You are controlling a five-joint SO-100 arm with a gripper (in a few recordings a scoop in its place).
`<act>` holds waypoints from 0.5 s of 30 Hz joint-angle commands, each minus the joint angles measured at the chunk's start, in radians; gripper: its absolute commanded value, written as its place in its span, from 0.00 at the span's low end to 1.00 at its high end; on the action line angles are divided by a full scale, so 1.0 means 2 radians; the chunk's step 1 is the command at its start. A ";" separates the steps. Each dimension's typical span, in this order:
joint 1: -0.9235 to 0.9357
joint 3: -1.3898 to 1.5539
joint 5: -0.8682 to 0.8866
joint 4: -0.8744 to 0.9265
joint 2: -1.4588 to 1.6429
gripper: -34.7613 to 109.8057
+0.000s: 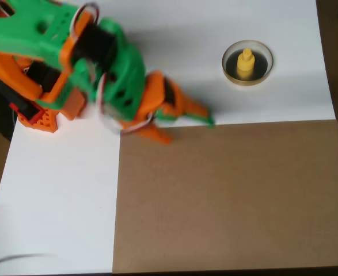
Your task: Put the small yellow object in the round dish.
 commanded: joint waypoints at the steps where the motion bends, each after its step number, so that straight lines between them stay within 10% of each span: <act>1: 0.089 0.013 -0.002 -0.035 0.042 0.45; 15: 0.283 0.111 0.086 -0.122 0.144 0.45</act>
